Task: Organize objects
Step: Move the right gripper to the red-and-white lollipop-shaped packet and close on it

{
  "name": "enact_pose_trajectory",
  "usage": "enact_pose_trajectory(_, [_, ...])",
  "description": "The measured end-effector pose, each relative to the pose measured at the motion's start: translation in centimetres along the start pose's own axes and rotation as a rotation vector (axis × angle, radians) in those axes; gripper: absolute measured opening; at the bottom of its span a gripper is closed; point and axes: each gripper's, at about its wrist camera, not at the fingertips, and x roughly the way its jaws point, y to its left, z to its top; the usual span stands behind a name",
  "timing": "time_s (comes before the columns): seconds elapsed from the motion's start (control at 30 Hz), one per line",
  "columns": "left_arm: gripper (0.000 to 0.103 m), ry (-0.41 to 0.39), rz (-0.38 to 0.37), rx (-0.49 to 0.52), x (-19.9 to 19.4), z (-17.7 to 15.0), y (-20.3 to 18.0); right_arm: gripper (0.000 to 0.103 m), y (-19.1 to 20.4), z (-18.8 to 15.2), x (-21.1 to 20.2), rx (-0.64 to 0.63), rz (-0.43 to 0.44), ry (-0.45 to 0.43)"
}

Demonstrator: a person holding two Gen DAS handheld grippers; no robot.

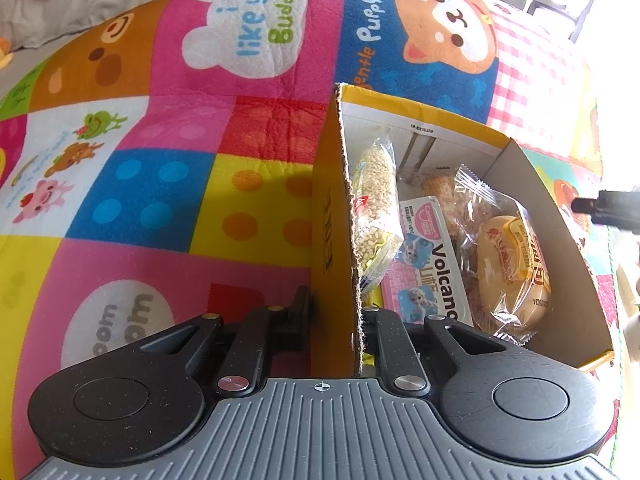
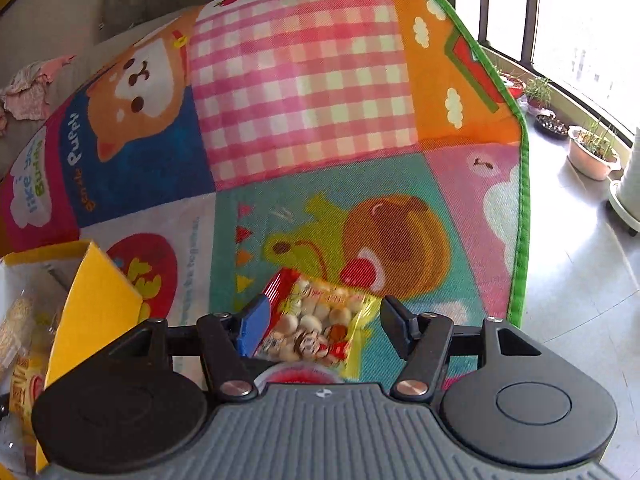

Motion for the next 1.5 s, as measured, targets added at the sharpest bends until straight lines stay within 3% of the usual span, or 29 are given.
enact_pose_trajectory(0.03, [0.015, 0.0, 0.0, 0.0, 0.0, 0.0, 0.0, 0.039, -0.2, 0.7, 0.7, -0.013, -0.03, -0.011])
enact_pose_trajectory(0.07, [0.015, 0.0, 0.0, 0.0, 0.0, 0.0, 0.0, 0.036, -0.4, 1.4, 1.5, -0.024, -0.057, -0.012])
enact_pose_trajectory(0.2, [0.015, 0.001, -0.003, -0.001, 0.0, 0.0, 0.0, 0.034, -1.3, 2.8, 4.8, -0.027, -0.114, 0.037])
enact_pose_trajectory(0.3, [0.015, 0.001, -0.007, -0.004, 0.0, 0.1, 0.1, 0.034, -1.3, 2.3, 5.5, -0.059, -0.11, 0.059])
enact_pose_trajectory(0.5, [0.015, -0.005, -0.019, -0.013, 0.0, -0.1, 0.4, 0.035, -1.0, -1.0, 2.0, -0.096, 0.008, 0.108])
enact_pose_trajectory(0.73, [0.016, -0.007, -0.027, -0.022, 0.0, -0.1, 0.6, 0.035, 0.5, -6.8, -4.4, -0.171, 0.067, 0.114])
enact_pose_trajectory(0.87, [0.016, -0.008, -0.027, -0.025, 0.0, 0.0, 0.6, 0.04, 0.4, -8.1, -8.7, -0.172, 0.065, 0.043])
enact_pose_trajectory(0.93, [0.016, -0.008, -0.027, -0.029, 0.0, 0.0, 0.6, 0.054, 0.9, -8.8, -10.3, -0.172, 0.11, 0.037])
enact_pose_trajectory(1.03, [0.016, -0.011, -0.028, -0.031, 0.0, -0.1, 0.6, 0.063, 2.7, -10.2, -11.5, -0.224, 0.156, 0.056])
enact_pose_trajectory(1.17, [0.016, -0.011, -0.03, -0.032, -0.1, -0.1, 0.6, 0.066, 5.3, -11.9, -11.2, -0.281, 0.198, 0.095])
enact_pose_trajectory(1.37, [0.016, -0.013, -0.035, -0.031, 0.0, -0.1, 0.7, 0.067, 6.6, -13.5, -9.5, -0.296, 0.163, 0.123])
enact_pose_trajectory(1.5, [0.016, -0.016, -0.035, -0.032, 0.0, -0.2, 0.7, 0.06, 6.8, -13.6, -10.0, -0.301, 0.165, 0.119])
